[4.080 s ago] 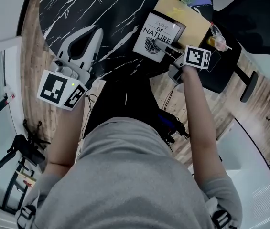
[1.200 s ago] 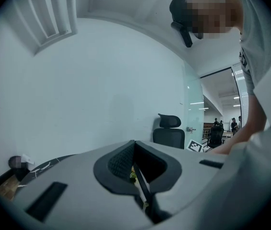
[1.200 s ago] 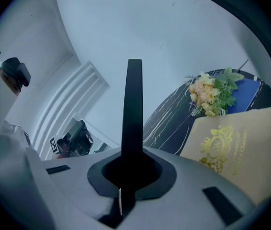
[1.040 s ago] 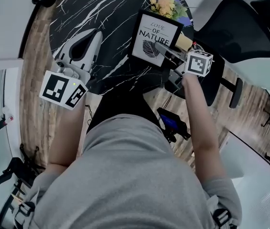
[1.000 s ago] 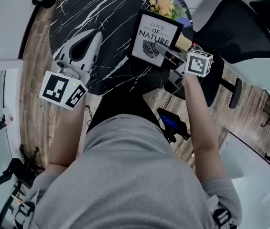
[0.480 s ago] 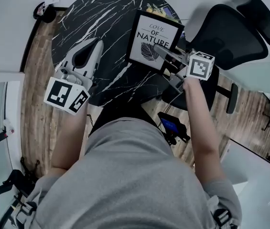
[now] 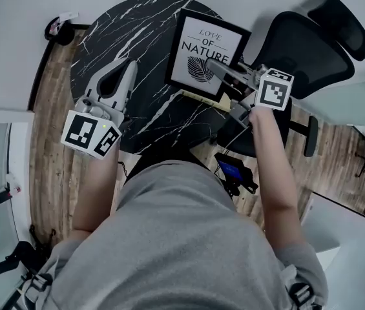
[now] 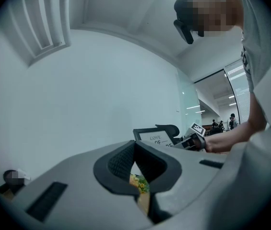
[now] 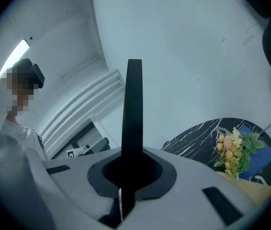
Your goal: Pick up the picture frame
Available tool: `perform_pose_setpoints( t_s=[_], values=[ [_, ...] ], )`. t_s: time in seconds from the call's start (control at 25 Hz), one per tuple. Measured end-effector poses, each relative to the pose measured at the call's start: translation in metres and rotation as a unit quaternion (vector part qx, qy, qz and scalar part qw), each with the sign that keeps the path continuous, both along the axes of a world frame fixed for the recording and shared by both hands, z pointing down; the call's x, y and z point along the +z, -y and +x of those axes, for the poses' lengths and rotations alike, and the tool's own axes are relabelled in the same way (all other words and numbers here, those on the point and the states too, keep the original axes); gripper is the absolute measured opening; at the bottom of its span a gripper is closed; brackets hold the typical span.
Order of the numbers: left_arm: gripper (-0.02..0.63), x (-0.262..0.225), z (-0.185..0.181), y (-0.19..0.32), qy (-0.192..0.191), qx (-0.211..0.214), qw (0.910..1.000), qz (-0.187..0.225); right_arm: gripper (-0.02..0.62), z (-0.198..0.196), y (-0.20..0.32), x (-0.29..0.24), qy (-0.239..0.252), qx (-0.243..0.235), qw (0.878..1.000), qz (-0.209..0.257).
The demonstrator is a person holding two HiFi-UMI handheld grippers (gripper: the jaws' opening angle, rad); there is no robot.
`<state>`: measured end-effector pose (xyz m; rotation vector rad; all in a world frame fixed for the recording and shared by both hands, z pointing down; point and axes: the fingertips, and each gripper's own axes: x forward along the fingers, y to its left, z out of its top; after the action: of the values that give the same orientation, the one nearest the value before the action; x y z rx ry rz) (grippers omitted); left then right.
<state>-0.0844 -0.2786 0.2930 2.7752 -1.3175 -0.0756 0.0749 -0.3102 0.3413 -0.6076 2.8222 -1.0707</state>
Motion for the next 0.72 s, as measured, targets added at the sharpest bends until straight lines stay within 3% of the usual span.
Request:
perform_pose_setpoints(
  t_s=[0.72],
  values=[
    [0.006, -0.010, -0.008, 0.004, -0.012, -0.004, 0.9997, 0.020, 0.031, -0.011, -0.007, -0.065, 0.007, -0.026, 0.998, 0.061]
  ],
)
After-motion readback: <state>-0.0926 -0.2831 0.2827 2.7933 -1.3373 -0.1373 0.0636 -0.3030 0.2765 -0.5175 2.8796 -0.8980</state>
